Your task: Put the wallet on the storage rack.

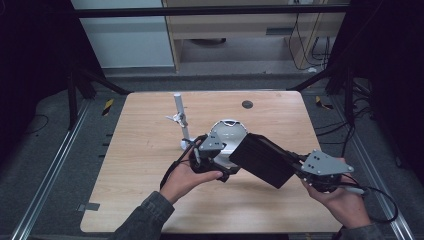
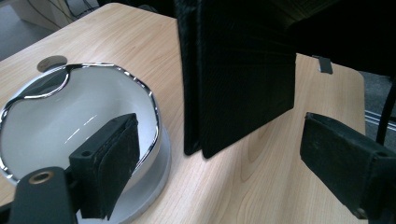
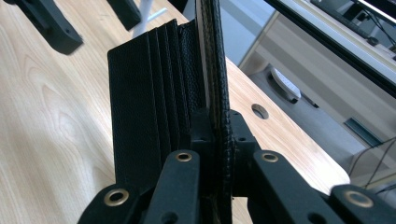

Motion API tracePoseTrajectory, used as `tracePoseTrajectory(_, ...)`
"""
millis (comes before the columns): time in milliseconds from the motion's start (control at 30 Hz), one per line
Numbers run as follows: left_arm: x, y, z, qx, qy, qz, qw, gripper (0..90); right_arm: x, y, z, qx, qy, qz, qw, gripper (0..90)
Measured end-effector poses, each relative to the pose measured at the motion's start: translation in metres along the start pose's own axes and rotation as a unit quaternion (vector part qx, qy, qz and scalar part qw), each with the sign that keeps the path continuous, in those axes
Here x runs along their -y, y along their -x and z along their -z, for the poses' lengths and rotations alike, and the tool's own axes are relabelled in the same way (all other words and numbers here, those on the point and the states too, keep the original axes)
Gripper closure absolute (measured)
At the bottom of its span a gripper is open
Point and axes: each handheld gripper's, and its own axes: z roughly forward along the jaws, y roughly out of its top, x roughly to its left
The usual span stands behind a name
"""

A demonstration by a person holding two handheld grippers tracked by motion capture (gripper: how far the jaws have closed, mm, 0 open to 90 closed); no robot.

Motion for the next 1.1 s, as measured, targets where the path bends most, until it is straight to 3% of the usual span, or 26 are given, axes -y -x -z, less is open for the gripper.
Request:
tracePoseTrajectory(233, -0.001, -0.011, -0.016, 0.036, 0.006, 0.011, 0.9993, 15.1, -0.006, -0.008, -0.01, -0.016, 0.006, 0.006, 0.9998, 84.7)
tracePoseTrajectory(433, 0.001, -0.018, -0.024, 0.042, -0.001, 0.019, 0.9989, 25.3, -0.01, -0.013, -0.016, -0.024, 0.01, 0.01, 0.9996, 84.7)
tracePoseTrajectory(533, 0.001, -0.018, -0.023, 0.05, -0.013, 0.011, 0.9986, 42.0, -0.01, -0.014, -0.018, -0.027, 0.01, 0.012, 0.9995, 84.6)
tracePoseTrajectory(567, 0.001, -0.018, -0.022, 0.052, -0.02, 0.005, 0.9984, 57.2, -0.01, -0.015, -0.02, -0.029, 0.009, 0.013, 0.9994, 84.6)
tracePoseTrajectory(633, 0.001, -0.018, -0.018, 0.058, -0.029, 0.014, 0.9978, 65.4, -0.008, -0.017, -0.022, -0.035, 0.007, 0.011, 0.9993, 84.5)
tracePoseTrajectory(733, 0.0, -0.019, -0.011, 0.063, -0.023, 0.029, 0.9973, 78.5, -0.003, -0.019, -0.025, -0.044, 0.005, 0.01, 0.999, 84.1)
tracePoseTrajectory(967, -0.008, -0.013, 0.002, 0.047, -0.035, 0.027, 0.9979, 79.8, 0.01, -0.025, -0.032, -0.051, 0.002, 0.0, 0.9987, 82.0)
tracePoseTrajectory(1100, -0.015, -0.012, 0.008, 0.033, -0.031, 0.022, 0.9987, 79.9, 0.019, -0.03, -0.041, -0.056, -0.018, -0.021, 0.9981, 65.7)
